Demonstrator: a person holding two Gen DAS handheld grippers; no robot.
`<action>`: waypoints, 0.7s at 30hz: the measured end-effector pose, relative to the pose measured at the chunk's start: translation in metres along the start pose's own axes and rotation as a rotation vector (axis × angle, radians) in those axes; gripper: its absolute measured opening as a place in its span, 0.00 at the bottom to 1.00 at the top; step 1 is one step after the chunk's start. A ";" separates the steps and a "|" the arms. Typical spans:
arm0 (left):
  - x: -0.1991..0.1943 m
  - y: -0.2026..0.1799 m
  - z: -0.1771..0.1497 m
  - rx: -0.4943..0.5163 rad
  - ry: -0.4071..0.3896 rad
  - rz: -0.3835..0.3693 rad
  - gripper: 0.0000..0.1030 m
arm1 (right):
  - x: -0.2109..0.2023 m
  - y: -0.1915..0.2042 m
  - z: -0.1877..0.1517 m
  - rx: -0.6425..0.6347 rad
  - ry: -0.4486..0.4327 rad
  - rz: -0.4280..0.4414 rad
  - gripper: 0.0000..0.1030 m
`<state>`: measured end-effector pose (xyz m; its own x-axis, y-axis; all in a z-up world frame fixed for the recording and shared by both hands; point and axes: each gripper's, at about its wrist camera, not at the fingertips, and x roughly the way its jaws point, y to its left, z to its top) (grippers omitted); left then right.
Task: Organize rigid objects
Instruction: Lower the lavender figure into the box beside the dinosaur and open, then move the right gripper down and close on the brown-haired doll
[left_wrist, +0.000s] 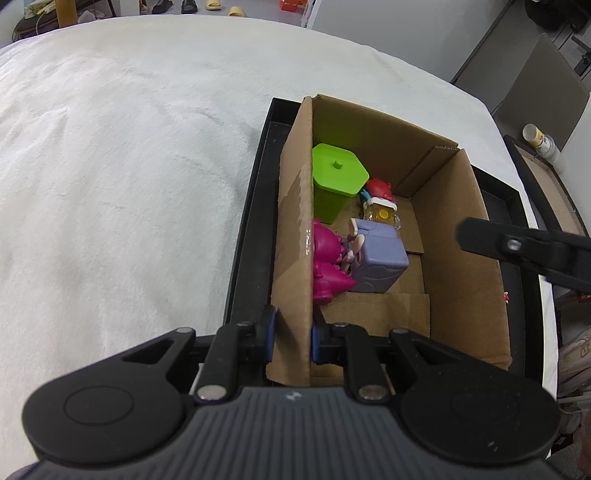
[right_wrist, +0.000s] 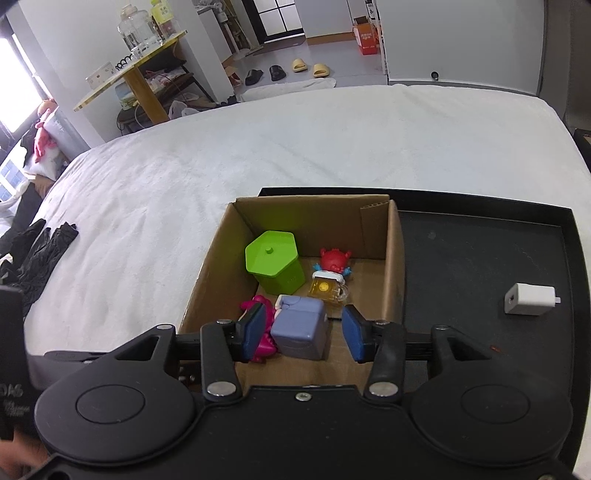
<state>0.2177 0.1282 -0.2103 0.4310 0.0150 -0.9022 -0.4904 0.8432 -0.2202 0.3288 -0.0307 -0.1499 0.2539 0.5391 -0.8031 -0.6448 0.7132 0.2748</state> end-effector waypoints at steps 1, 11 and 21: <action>0.000 -0.001 0.000 -0.002 0.001 0.003 0.16 | -0.004 -0.002 -0.001 0.004 -0.006 0.003 0.49; 0.004 -0.006 -0.007 0.001 0.005 0.052 0.16 | -0.036 -0.043 -0.006 0.066 -0.077 0.011 0.58; -0.003 -0.015 -0.009 0.011 -0.007 0.114 0.16 | -0.051 -0.083 -0.013 0.112 -0.101 0.012 0.66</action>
<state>0.2168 0.1102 -0.2077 0.3778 0.1150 -0.9187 -0.5283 0.8417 -0.1118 0.3605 -0.1229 -0.1388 0.3220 0.5862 -0.7434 -0.5655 0.7488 0.3456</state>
